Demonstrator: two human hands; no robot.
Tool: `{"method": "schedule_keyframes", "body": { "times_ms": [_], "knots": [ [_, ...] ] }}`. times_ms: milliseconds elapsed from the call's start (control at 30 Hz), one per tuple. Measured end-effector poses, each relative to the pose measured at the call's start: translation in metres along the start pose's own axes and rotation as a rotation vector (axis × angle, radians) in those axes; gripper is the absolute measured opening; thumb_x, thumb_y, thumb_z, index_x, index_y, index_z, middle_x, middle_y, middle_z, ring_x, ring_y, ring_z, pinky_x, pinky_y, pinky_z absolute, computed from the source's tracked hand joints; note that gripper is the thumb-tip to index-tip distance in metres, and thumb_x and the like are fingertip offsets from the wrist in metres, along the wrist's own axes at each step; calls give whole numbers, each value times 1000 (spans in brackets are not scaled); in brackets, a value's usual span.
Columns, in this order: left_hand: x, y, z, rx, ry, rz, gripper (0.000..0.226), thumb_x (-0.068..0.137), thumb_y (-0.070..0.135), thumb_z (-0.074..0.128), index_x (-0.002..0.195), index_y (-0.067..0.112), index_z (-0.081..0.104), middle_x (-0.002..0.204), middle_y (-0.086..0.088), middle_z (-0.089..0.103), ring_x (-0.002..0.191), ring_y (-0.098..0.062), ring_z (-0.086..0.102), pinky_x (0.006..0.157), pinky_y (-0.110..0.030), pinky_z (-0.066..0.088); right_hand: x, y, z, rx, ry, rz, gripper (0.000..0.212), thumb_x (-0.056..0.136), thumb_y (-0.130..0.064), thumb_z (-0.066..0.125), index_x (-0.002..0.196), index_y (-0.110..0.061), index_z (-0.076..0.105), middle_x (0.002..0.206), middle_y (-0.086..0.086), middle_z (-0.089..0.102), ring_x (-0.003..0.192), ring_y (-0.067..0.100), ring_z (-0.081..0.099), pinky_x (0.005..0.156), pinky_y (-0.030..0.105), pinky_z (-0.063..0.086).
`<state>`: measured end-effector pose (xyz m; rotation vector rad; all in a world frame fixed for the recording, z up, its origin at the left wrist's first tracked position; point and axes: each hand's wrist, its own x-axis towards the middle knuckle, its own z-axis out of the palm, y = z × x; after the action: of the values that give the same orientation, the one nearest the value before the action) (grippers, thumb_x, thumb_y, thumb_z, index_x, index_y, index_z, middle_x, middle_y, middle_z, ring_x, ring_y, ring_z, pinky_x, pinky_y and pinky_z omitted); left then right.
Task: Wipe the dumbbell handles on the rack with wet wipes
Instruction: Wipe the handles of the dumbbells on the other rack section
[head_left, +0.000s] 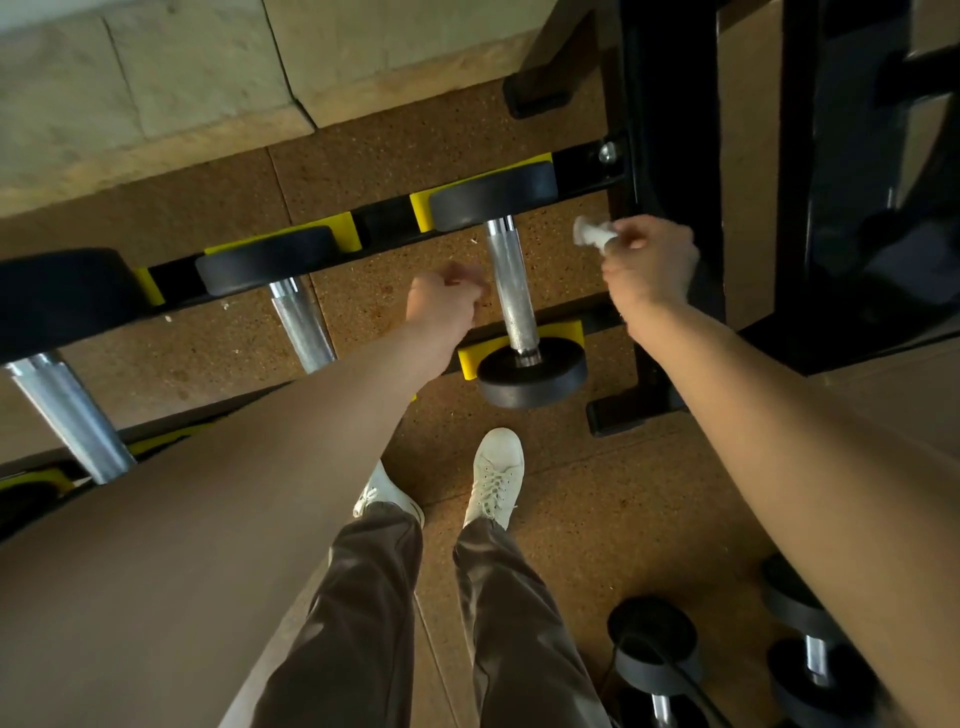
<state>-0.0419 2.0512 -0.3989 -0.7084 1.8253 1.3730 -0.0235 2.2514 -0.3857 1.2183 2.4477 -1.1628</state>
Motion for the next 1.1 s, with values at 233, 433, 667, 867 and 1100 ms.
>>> {"method": "schedule_keyframes", "body": {
  "times_ms": [233,433,667,867,1100],
  "knots": [
    [21,24,10,-177,-102,-192,33,97,12,54,128,20,62,124,-7,65,111,-29,66,89,-43,60,-2,-44,31,657,-527,407,20,94,-5,62,114,-5,66,120,18,69,113,30,67,89,36,56],
    [18,27,-3,-388,-261,-231,37,90,10,51,126,7,62,105,-8,71,100,-24,70,84,-39,58,1,-38,37,709,-650,466,28,94,-11,61,122,-8,63,118,15,71,109,29,70,98,45,53],
    [8,14,-16,-757,7,-179,20,89,10,74,108,8,70,97,-5,79,90,-14,76,80,-25,59,-5,-47,49,603,-455,425,21,94,-5,64,114,-8,67,99,9,73,89,22,71,70,35,54],
    [4,24,3,-571,22,-211,26,88,9,76,113,10,72,89,-5,76,70,-9,68,63,-20,55,-2,-30,22,845,-268,464,12,92,-7,67,101,-15,69,90,3,76,83,14,73,75,27,60],
    [-6,10,-27,-765,126,-224,48,80,16,83,123,9,63,79,-2,71,60,-8,63,57,-18,53,-19,-36,33,675,-446,296,16,91,-6,67,106,-12,68,97,5,74,86,16,72,83,30,58]
  ]
}}
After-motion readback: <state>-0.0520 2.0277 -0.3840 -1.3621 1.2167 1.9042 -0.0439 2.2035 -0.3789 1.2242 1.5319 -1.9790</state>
